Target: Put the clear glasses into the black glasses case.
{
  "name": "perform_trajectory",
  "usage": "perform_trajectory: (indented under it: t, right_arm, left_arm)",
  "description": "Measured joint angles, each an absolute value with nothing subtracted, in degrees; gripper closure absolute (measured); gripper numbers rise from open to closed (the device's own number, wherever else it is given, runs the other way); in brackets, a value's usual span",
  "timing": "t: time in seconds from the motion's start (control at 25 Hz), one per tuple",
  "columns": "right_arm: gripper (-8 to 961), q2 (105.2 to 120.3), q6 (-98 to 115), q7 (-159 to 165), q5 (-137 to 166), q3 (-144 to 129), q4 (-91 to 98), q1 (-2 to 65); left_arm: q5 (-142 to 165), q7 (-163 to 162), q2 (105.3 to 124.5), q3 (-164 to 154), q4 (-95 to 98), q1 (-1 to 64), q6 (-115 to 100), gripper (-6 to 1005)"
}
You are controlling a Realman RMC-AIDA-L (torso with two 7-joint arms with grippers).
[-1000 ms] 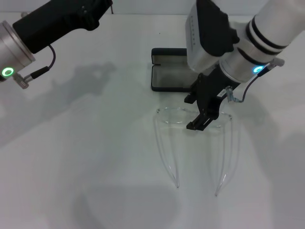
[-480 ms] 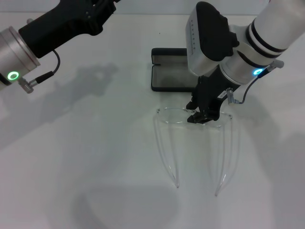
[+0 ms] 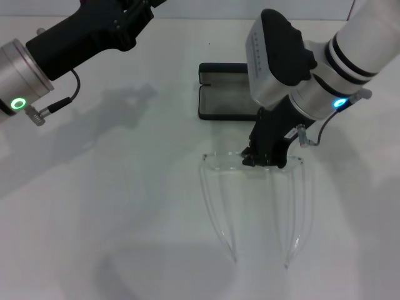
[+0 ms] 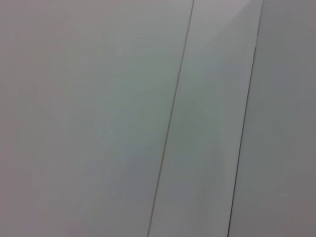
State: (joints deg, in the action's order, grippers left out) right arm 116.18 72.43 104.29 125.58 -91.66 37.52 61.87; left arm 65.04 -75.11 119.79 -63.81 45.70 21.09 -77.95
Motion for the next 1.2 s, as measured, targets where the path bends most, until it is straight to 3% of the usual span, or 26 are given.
perform_trajectory:
  t: [0.2,0.56,0.8,1.2]
  right_arm:
    - [879,116.17,75.7,104.7,125.9,-91.4,42.5,58.1]
    - [884,115.81,82.1,105.9,120.7,-79.3,72.6,35.9]
    - [885,115.64,84.6,94.8,96.8,-69.8,73.8,25.3]
    - [885,115.41,93.9,79.4,77.1,-64.7,52.9,26.9]
  left_arm:
    - [63.1,-74.1,119.79,-63.9,45.7,20.4,-79.4,896]
    - [61.5,-73.9,119.62,-63.8,45.6,19.6,-85.8,915]
    - [62.1,-74.2,119.36,-64.0,45.7,20.8,-92.5,928]
    - [67.0,-74.2,119.3,-64.4,44.5,24.1,-101.9,943]
